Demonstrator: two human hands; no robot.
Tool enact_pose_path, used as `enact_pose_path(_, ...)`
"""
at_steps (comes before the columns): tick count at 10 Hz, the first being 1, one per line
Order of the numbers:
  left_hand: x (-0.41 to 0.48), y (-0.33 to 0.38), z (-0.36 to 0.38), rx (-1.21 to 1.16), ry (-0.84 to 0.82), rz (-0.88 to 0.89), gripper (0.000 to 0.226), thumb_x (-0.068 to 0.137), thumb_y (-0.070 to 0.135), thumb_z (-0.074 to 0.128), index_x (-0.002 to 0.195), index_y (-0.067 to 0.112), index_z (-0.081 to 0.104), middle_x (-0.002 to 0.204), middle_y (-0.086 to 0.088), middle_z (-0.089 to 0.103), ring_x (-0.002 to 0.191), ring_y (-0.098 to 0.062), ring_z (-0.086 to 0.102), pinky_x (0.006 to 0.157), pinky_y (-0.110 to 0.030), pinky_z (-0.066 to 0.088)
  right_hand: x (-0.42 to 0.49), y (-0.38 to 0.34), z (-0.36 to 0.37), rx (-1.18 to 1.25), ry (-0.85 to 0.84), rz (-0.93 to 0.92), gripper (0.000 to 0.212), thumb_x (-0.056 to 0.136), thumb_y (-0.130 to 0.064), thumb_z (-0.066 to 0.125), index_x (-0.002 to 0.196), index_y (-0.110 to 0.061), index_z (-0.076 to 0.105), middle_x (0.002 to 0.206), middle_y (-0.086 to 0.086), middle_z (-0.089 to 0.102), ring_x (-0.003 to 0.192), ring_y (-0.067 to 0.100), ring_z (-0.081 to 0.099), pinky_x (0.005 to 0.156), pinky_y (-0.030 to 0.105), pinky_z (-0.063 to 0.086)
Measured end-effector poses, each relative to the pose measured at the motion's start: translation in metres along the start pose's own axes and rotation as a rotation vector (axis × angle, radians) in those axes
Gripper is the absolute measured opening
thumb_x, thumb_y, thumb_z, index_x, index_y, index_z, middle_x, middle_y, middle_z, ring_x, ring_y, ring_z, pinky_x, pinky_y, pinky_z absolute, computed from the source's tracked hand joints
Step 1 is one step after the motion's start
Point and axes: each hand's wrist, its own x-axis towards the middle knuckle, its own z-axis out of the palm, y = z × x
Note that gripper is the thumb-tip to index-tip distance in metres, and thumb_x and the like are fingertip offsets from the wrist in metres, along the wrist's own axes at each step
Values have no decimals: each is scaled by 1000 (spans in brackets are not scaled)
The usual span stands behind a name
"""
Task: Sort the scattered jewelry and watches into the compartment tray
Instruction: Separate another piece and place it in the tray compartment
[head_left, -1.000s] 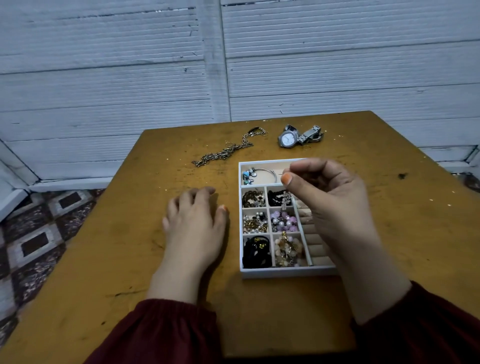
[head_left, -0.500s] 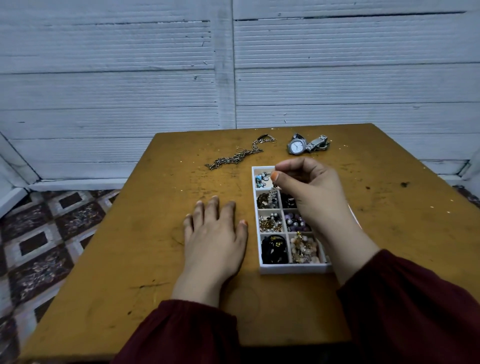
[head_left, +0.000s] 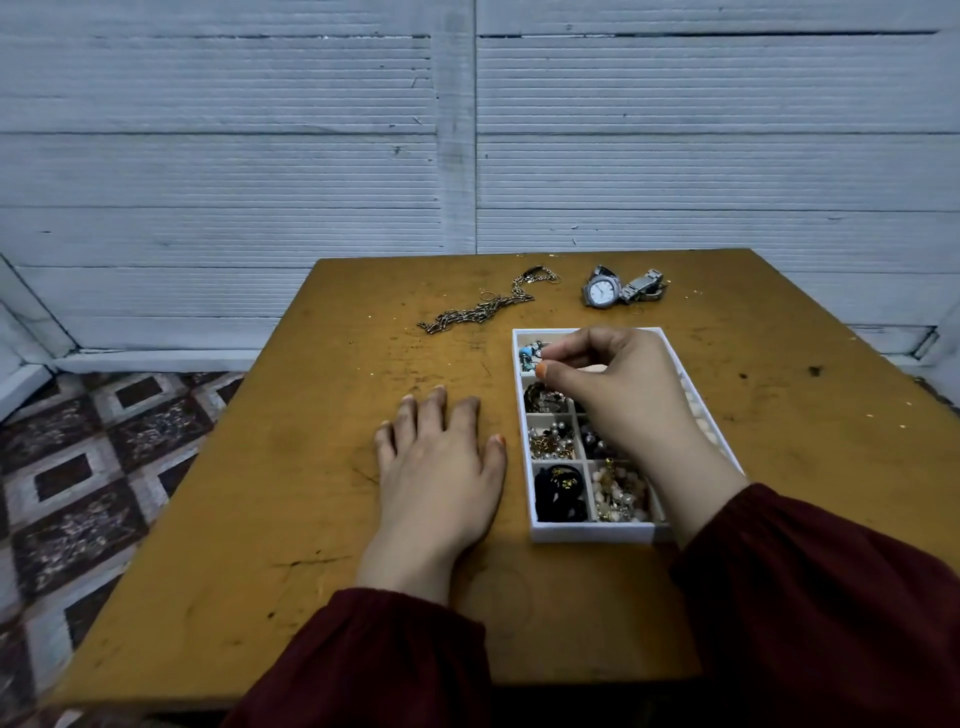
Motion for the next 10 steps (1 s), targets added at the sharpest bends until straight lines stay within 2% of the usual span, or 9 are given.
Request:
enact_pose_path(2, 0, -1, 0, -7, 7, 2, 53, 97, 51, 30, 146, 34, 24, 159, 1, 12, 146, -25, 3, 117, -47, 3, 8, -5, 2, -29, 1, -23, 7, 76, -20, 76, 73, -23, 70, 67, -8, 70, 71, 12, 69, 78, 43, 56)
enact_pose_path(5, 0, 0, 0, -20, 17, 2, 51, 97, 50, 32, 145, 34, 27, 158, 1, 14, 146, -25, 4, 117, -47, 3, 12, 4, 6, -234, -8, -46, 12, 74, -27, 76, 67, -31, 67, 66, -15, 68, 73, 6, 66, 86, 44, 50)
enact_pose_path(6, 0, 0, 0, -20, 14, 1, 51, 97, 50, 32, 145, 34, 26, 158, 1, 14, 146, -25, 3, 117, -47, 3, 12, 5, 8, -334, -6, -43, 16, 73, -32, 76, 63, -34, 64, 70, -15, 68, 77, 10, 65, 88, 47, 48)
enact_pose_path(8, 0, 0, -1, -15, 10, -1, 52, 96, 50, 32, 145, 34, 26, 158, 0, 14, 146, -25, 3, 117, -47, 3, 13, 9, 9, -516, 0, -44, 24, 73, -42, 76, 59, -35, 58, 71, -14, 66, 89, 17, 62, 88, 43, 47)
enact_pose_path(10, 0, 0, 0, -19, 20, 3, 52, 96, 50, 33, 145, 34, 27, 158, 0, 15, 146, -25, 4, 117, -47, 3, 12, 8, 8, -644, 39, -84, 16, 78, -43, 72, 71, -34, 61, 75, -13, 65, 99, 18, 57, 89, 33, 37)
